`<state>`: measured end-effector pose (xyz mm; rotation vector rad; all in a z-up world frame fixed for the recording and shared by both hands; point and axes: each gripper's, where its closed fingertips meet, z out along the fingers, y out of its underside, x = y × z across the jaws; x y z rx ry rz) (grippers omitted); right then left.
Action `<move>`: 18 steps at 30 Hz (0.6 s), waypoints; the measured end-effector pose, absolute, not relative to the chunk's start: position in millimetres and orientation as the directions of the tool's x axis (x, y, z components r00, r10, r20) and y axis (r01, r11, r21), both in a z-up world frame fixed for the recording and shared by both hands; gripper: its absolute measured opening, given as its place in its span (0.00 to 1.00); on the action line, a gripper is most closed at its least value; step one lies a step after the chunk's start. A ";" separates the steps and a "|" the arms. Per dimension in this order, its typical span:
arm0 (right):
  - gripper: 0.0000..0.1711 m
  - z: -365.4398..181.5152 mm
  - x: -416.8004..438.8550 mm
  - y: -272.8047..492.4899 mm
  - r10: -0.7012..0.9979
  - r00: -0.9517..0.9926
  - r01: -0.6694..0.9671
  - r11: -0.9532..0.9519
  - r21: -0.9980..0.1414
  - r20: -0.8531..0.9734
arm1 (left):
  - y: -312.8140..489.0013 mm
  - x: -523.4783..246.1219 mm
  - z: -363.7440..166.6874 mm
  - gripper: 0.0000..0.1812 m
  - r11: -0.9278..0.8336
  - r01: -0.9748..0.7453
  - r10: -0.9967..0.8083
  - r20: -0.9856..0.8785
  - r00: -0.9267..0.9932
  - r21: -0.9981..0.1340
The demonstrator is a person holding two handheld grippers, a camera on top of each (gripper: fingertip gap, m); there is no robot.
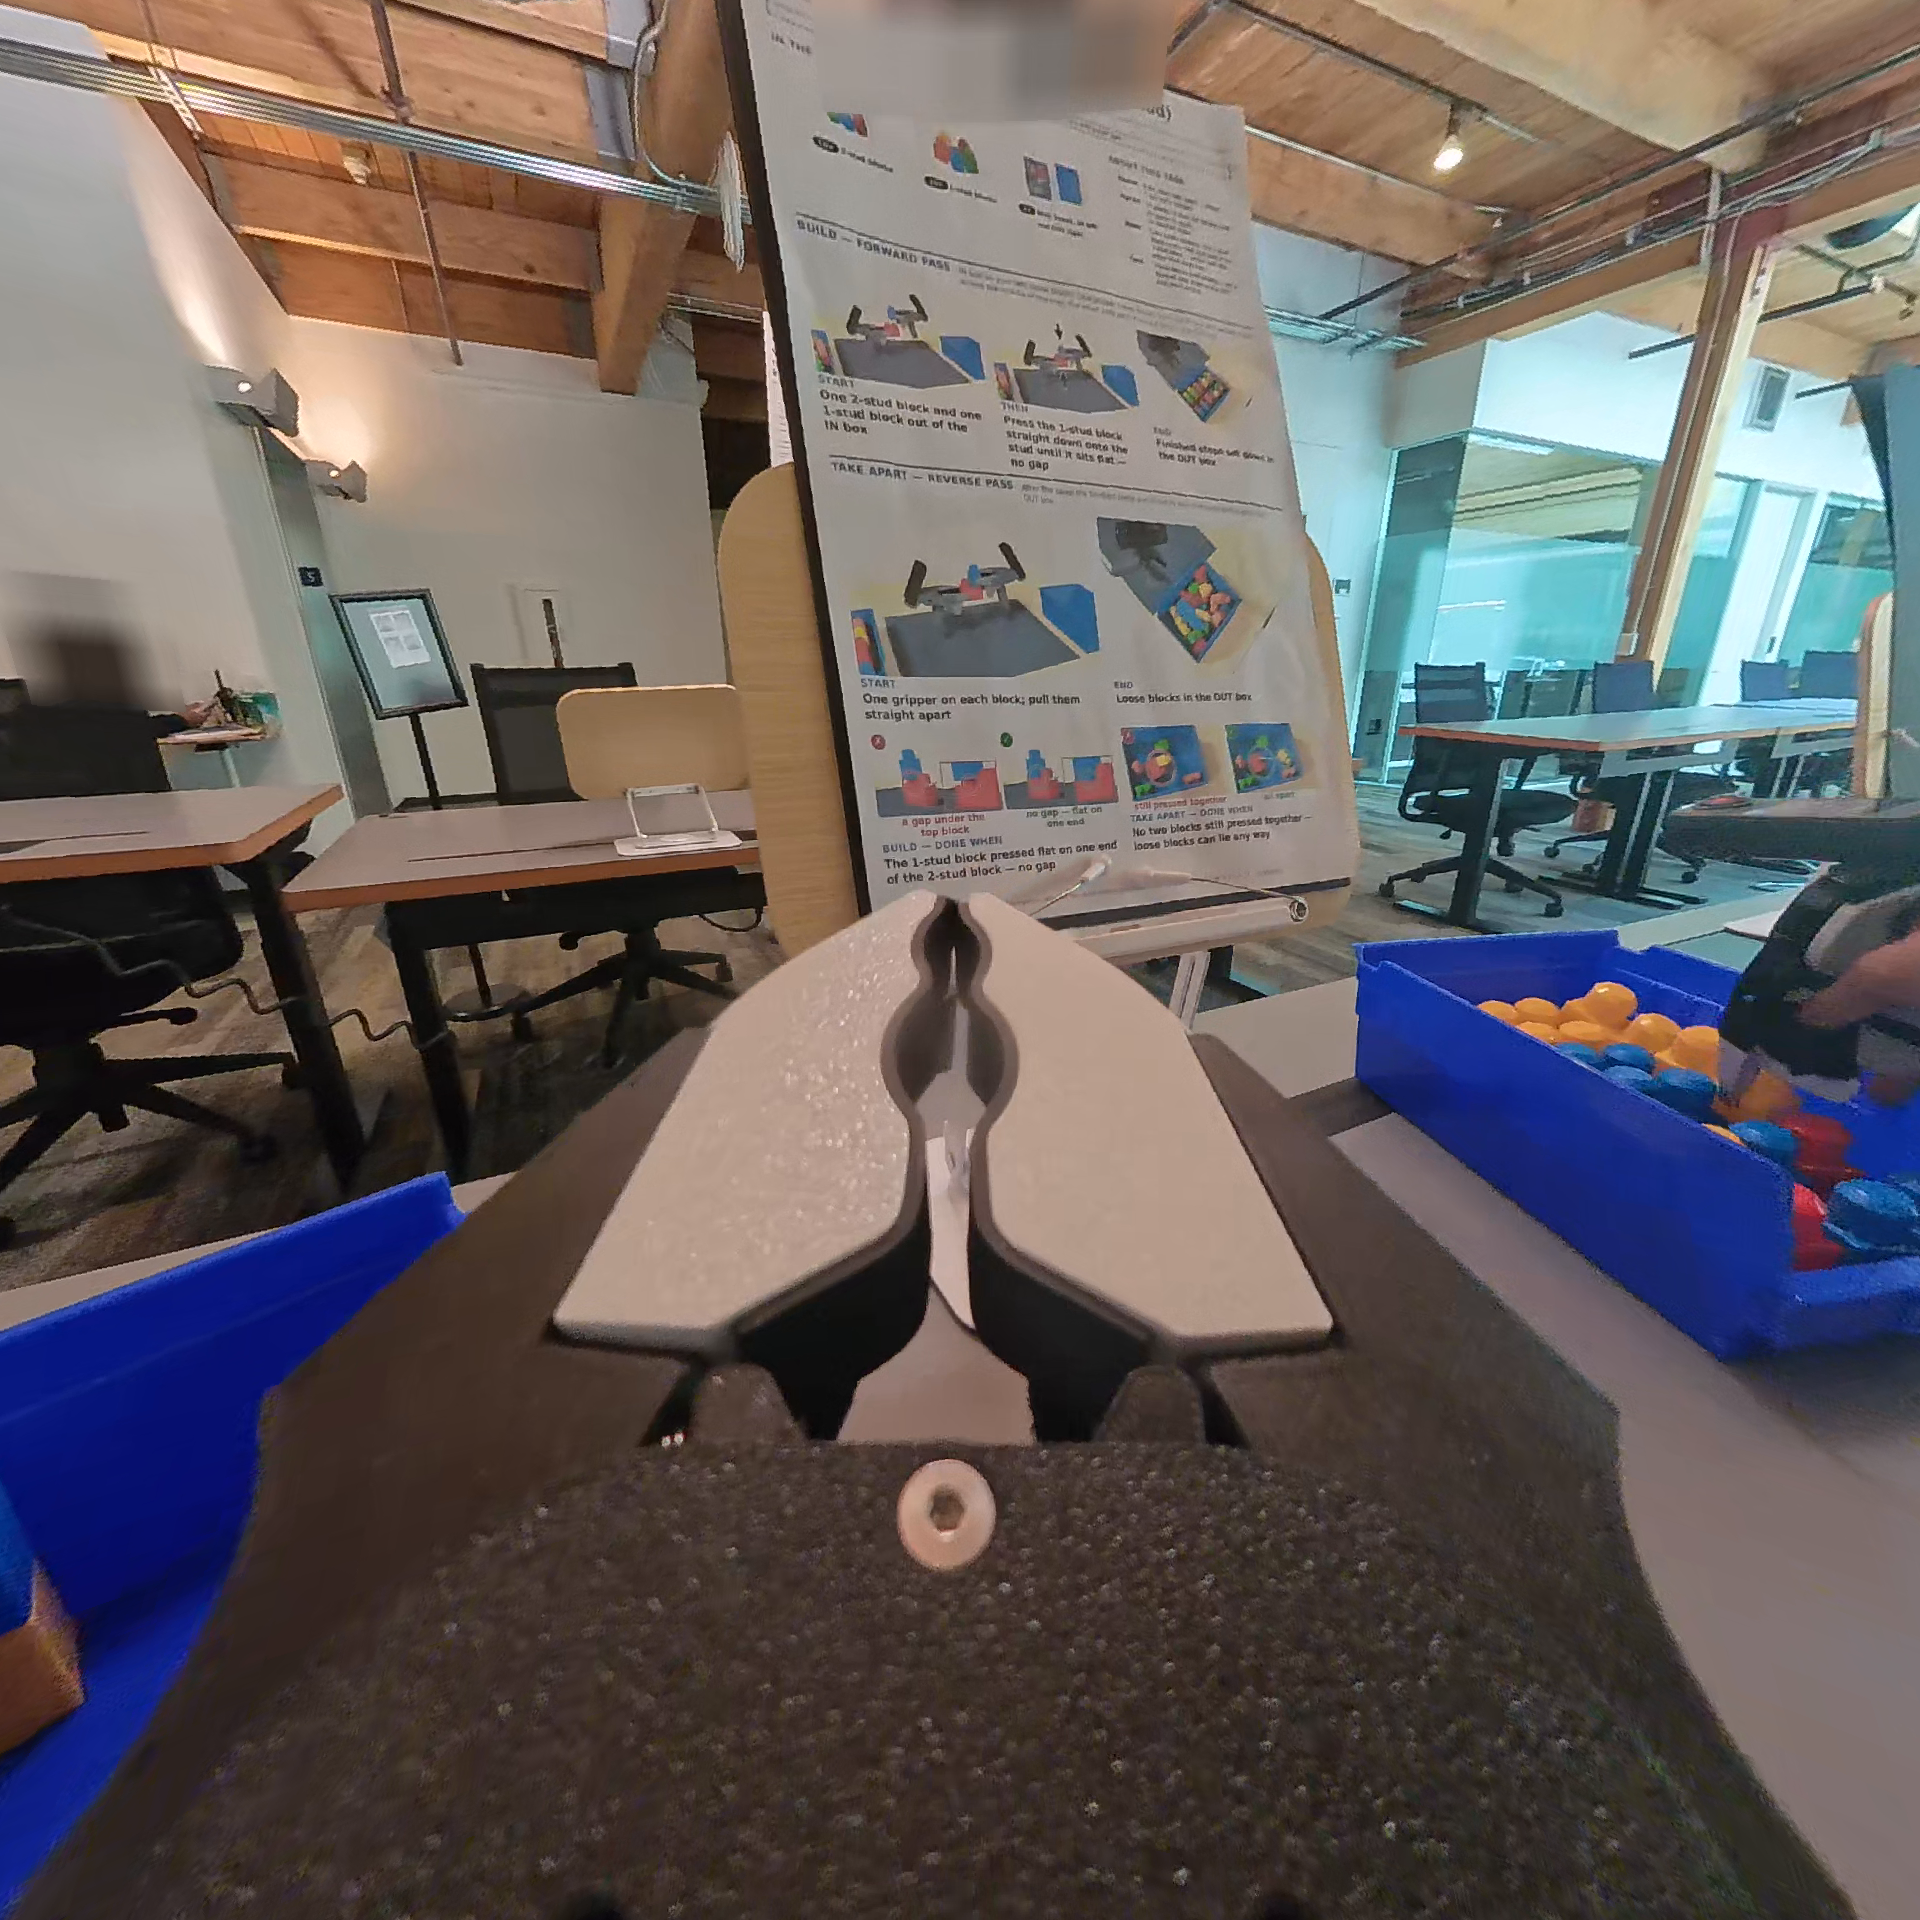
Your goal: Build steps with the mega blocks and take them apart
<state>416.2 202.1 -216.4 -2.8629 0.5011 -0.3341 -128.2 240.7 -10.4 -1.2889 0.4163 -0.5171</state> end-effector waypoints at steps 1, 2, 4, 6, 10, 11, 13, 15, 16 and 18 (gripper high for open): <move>0.19 -216.7 416.6 203.1 -0.351 0.916 -0.300 -0.921 -0.249 0.194 | 241.7 -128.0 -12.0 0.00 0.186 0.131 -0.580 -0.001 0.815 -0.974; 0.19 -217.3 416.8 203.5 -0.346 0.916 -0.295 -0.923 -0.245 0.203 | 242.8 -127.7 -13.8 0.00 0.179 0.131 -0.581 0.003 0.814 -0.975; 0.18 -218.9 417.2 203.7 -0.332 0.917 -0.279 -0.930 -0.239 0.222 | 244.1 -127.0 -16.7 0.00 0.170 0.127 -0.583 0.004 0.813 -0.977; 0.19 -220.2 416.5 203.8 -0.320 0.919 -0.266 -0.934 -0.238 0.230 | 244.3 -125.2 -18.5 0.00 0.164 0.122 -0.589 0.002 0.808 -0.979; 0.22 -217.1 414.8 205.2 -0.303 0.928 -0.245 -0.935 -0.255 0.217 | 244.6 -122.8 -20.6 0.00 0.158 0.112 -0.594 -0.003 0.805 -0.981; 0.23 -214.1 414.9 205.8 -0.292 0.931 -0.232 -0.936 -0.263 0.220 | 244.5 -122.2 -21.1 0.00 0.157 0.110 -0.596 -0.005 0.803 -0.982; 0.24 -202.8 417.2 208.3 -0.265 0.932 -0.189 -0.938 -0.292 0.248 | 244.6 -120.9 -22.1 0.00 0.152 0.106 -0.599 -0.006 0.800 -0.983; 0.24 -185.9 416.1 214.1 -0.224 0.933 -0.124 -0.934 -0.334 0.280 | 244.2 -120.0 -22.3 0.00 0.150 0.108 -0.603 -0.004 0.798 -0.983; 0.24 -174.9 413.0 218.6 -0.198 0.934 -0.081 -0.928 -0.363 0.298 | 244.0 -119.3 -22.5 0.00 0.150 0.108 -0.604 -0.004 0.797 -0.983; 0.24 -150.4 398.8 229.0 -0.136 0.935 0.018 -0.904 -0.426 0.327 | 243.9 -118.3 -23.2 0.00 0.148 0.105 -0.605 -0.006 0.796 -0.983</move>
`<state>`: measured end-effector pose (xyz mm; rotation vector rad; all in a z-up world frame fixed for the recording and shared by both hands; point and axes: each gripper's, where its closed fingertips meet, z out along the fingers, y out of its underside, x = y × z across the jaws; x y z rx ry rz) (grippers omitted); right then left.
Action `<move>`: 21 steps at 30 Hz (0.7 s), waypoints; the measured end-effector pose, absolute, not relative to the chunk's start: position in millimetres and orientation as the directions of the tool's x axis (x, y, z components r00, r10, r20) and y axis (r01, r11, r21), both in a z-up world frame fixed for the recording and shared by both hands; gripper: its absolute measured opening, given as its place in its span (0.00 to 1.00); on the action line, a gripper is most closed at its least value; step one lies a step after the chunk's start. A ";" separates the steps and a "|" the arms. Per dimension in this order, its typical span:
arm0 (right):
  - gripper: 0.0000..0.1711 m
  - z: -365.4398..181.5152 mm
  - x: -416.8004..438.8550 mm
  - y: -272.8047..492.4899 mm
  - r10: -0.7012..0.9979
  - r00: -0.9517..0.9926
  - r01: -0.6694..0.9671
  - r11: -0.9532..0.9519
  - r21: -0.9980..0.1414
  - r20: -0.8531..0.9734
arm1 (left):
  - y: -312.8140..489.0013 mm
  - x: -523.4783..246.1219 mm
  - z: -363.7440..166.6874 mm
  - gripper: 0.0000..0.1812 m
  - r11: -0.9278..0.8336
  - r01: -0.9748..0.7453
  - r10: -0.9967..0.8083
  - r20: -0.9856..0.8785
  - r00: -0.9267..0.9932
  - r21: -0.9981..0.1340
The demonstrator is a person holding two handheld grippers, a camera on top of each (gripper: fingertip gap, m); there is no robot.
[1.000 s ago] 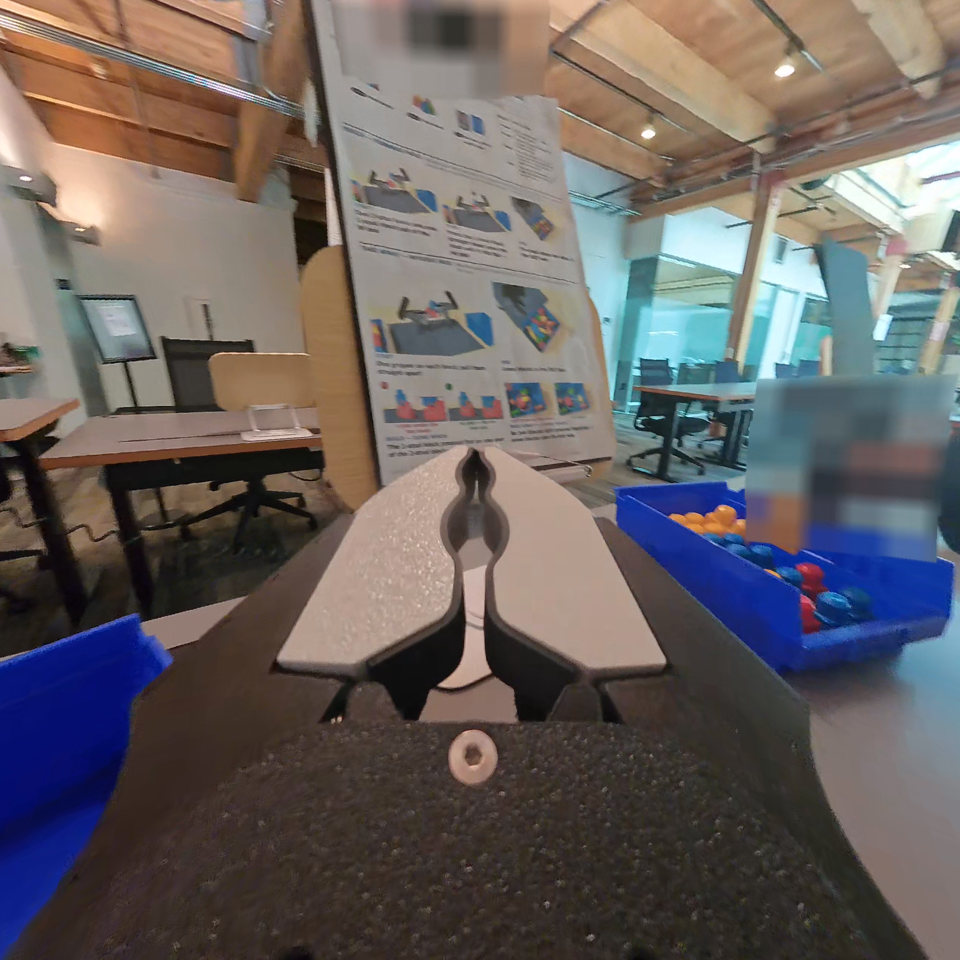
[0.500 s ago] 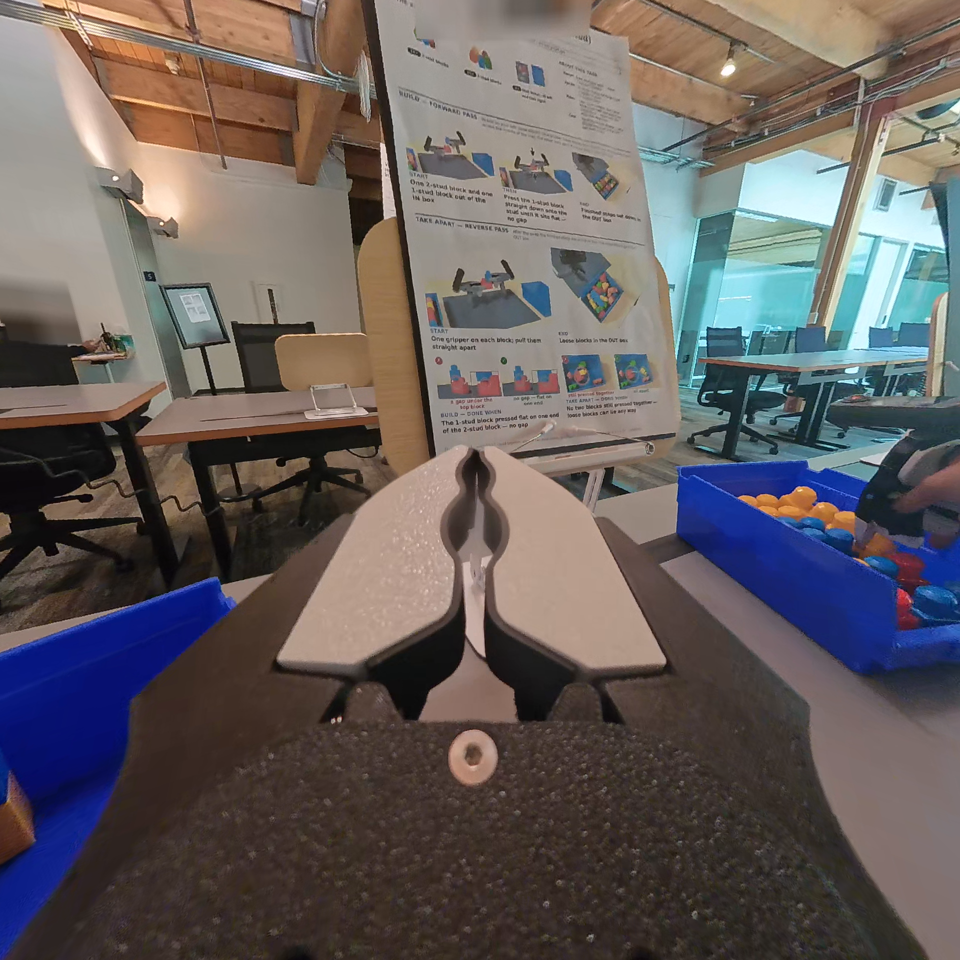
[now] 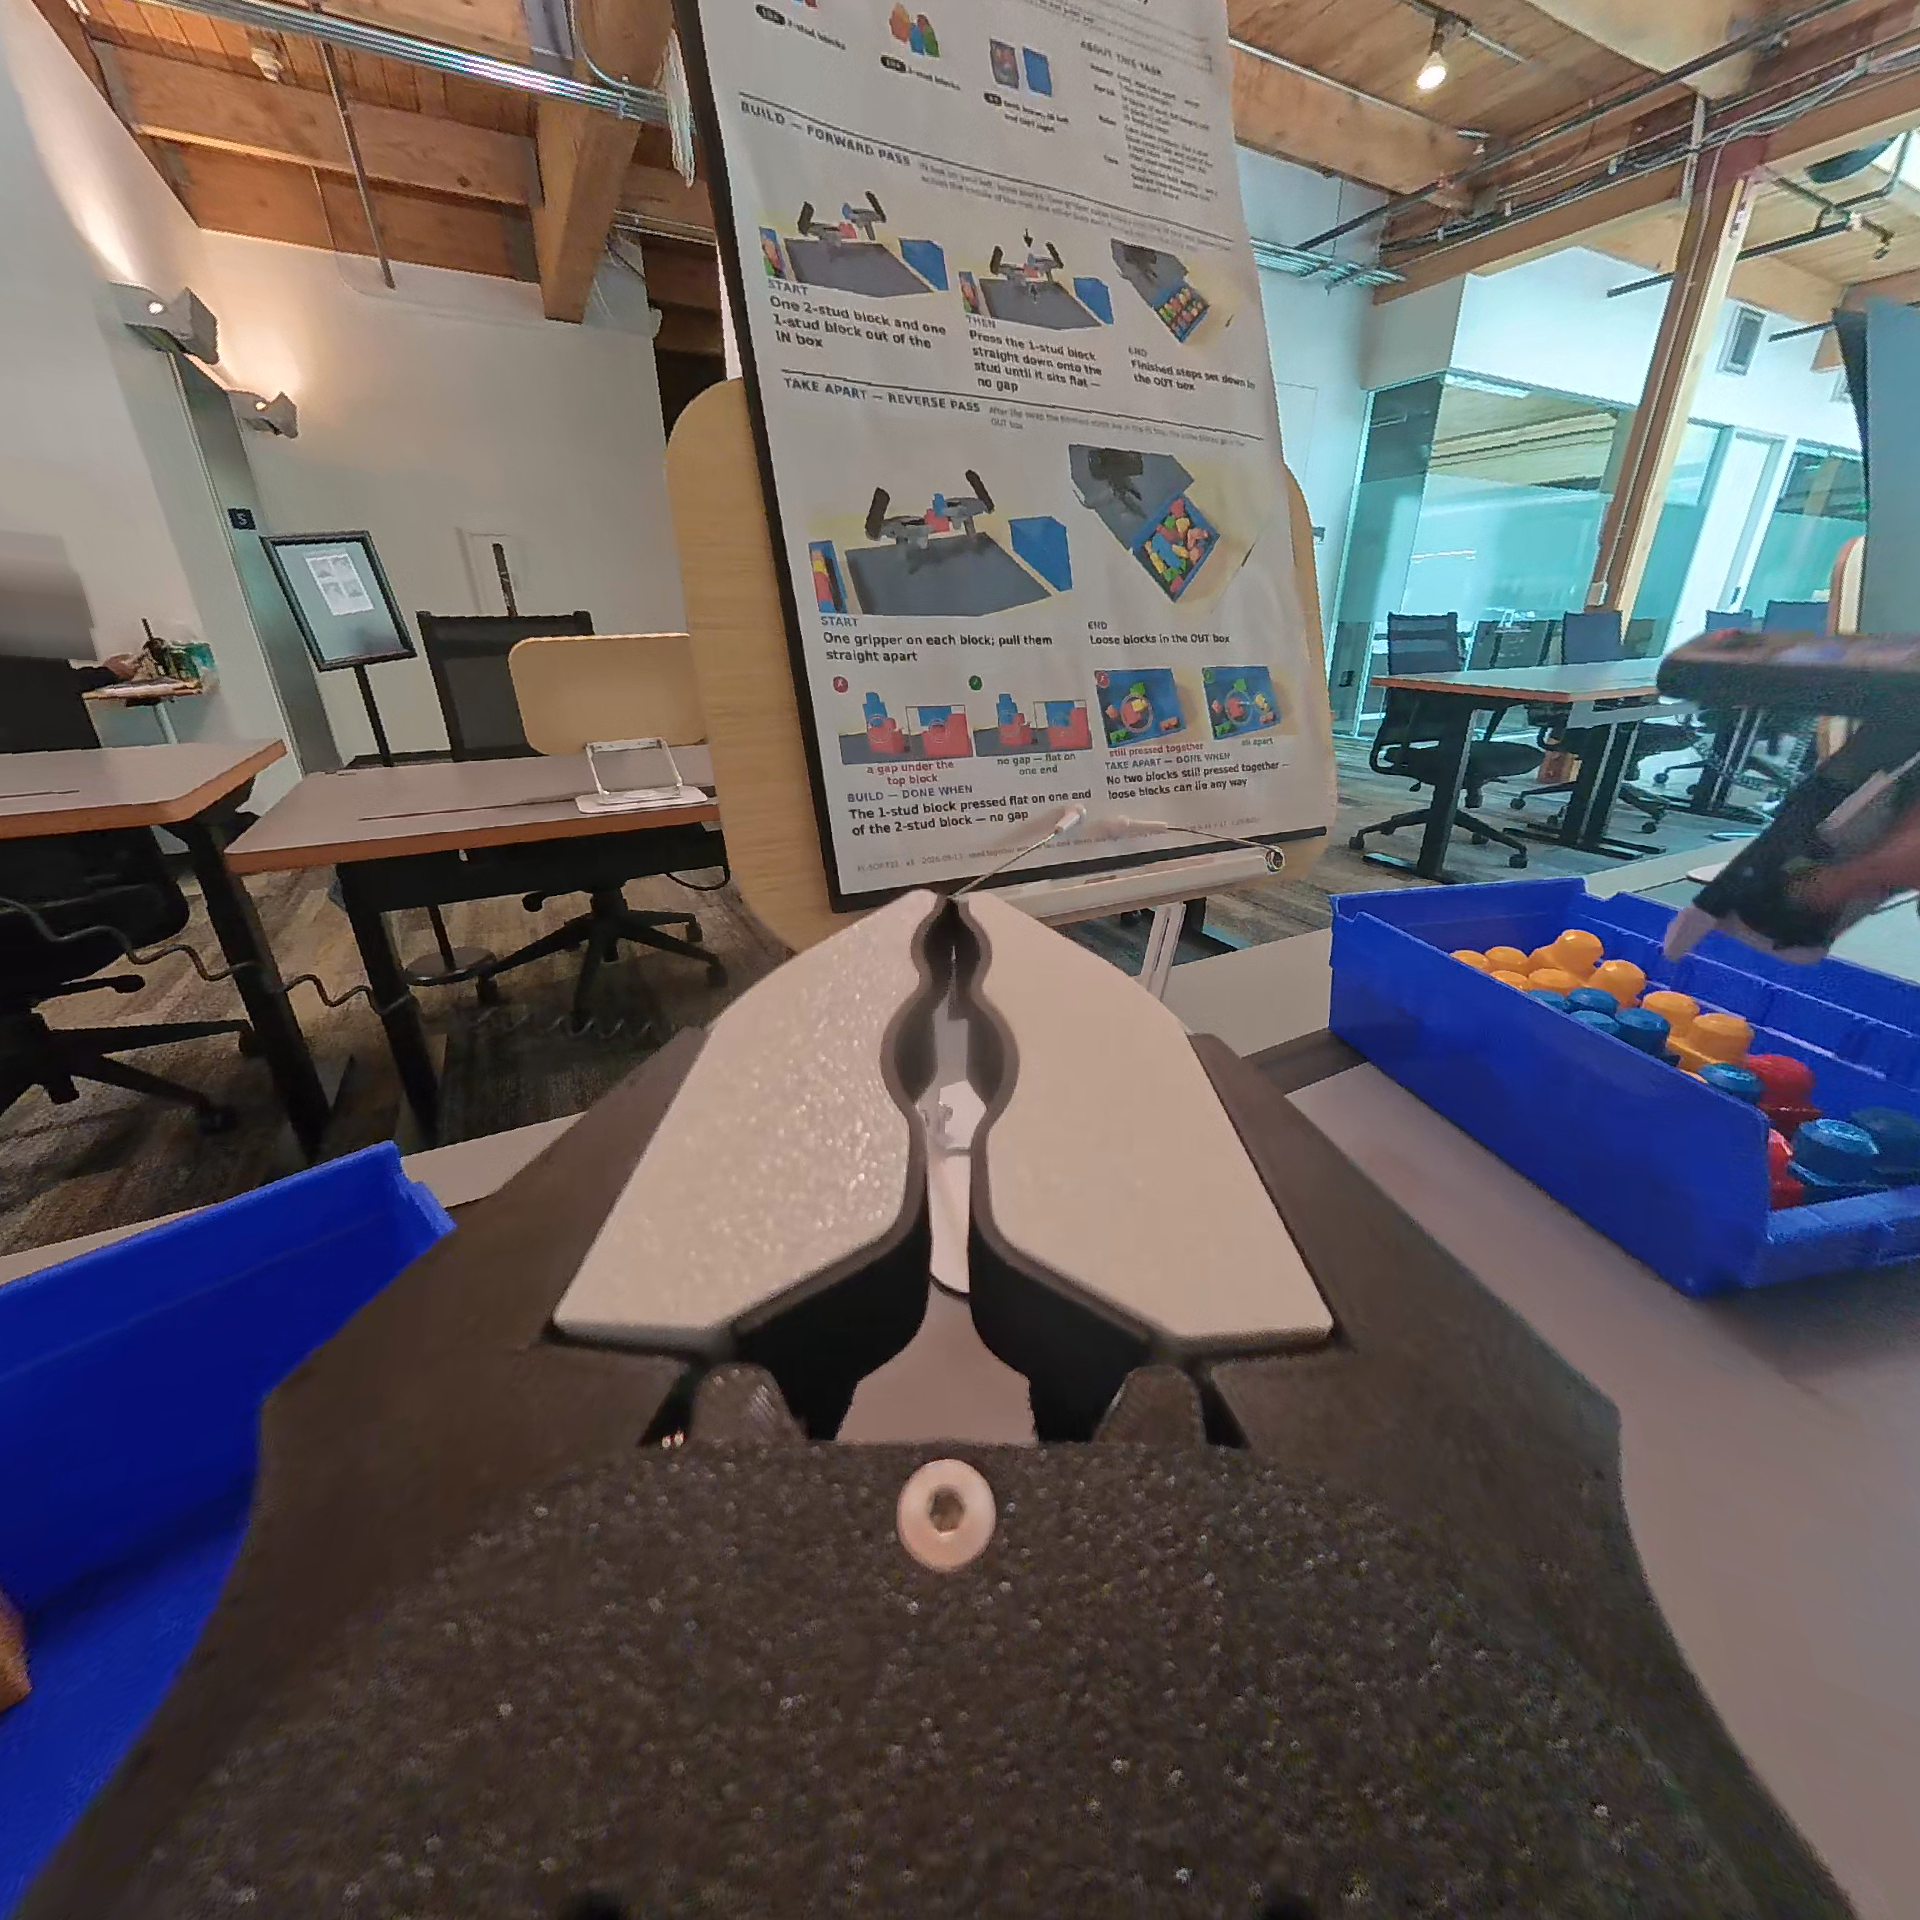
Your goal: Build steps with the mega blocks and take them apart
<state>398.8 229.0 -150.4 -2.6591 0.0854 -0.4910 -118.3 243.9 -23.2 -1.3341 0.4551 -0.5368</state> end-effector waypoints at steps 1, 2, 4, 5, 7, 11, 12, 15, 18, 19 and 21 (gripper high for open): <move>0.23 -138.5 385.8 234.9 -0.099 0.941 0.066 -0.883 -0.464 0.323 | 243.6 -117.8 -23.2 0.00 0.147 0.105 -0.606 -0.006 0.795 -0.984; 0.23 -127.0 368.9 240.6 -0.057 0.950 0.112 -0.855 -0.506 0.306 | 243.4 -117.5 -23.3 0.00 0.146 0.103 -0.607 -0.007 0.795 -0.984; 0.23 -107.5 325.4 247.8 0.059 0.965 0.202 -0.789 -0.581 0.255 | 243.2 -117.8 -22.9 0.00 0.150 0.096 -0.603 -0.014 0.798 -0.984; 0.23 -99.7 300.5 248.6 0.129 0.965 0.246 -0.754 -0.609 0.230 | 243.7 -118.7 -22.9 0.00 0.150 0.094 -0.598 -0.015 0.801 -0.984; 0.23 -89.1 249.1 244.0 0.266 0.943 0.330 -0.687 -0.647 0.198 | 245.2 -120.3 -24.5 0.00 0.144 0.089 -0.591 -0.013 0.807 -0.986; 0.22 -100.1 147.4 217.4 0.527 0.837 0.487 -0.592 -0.642 0.147 | 249.0 -123.8 -28.1 0.00 0.138 0.077 -0.577 -0.017 0.817 -0.988; 0.22 -109.4 123.7 208.3 0.584 0.803 0.518 -0.582 -0.627 0.121 | 249.7 -124.6 -28.7 0.00 0.137 0.073 -0.574 -0.019 0.819 -0.988; 0.22 -143.7 63.7 179.4 0.727 0.684 0.622 -0.545 -0.562 0.052 | 250.4 -124.8 -30.3 0.00 0.136 0.065 -0.572 -0.025 0.820 -0.989; 0.22 -171.3 19.3 151.4 0.858 0.514 0.739 -0.435 -0.514 0.014 | 250.5 -124.3 -31.3 0.00 0.143 0.044 -0.567 -0.045 0.823 -0.989; 0.22 -178.1 9.2 143.3 0.901 0.432 0.788 -0.360 -0.499 0.032 | 250.5 -124.2 -31.4 0.00 0.146 0.038 -0.565 -0.052 0.823 -0.989; 0.24 -190.7 -1.6 131.5 0.955 0.283 0.870 -0.220 -0.441 0.082 | 250.9 -124.2 -32.3 0.00 0.147 0.030 -0.564 -0.059 0.824 -0.989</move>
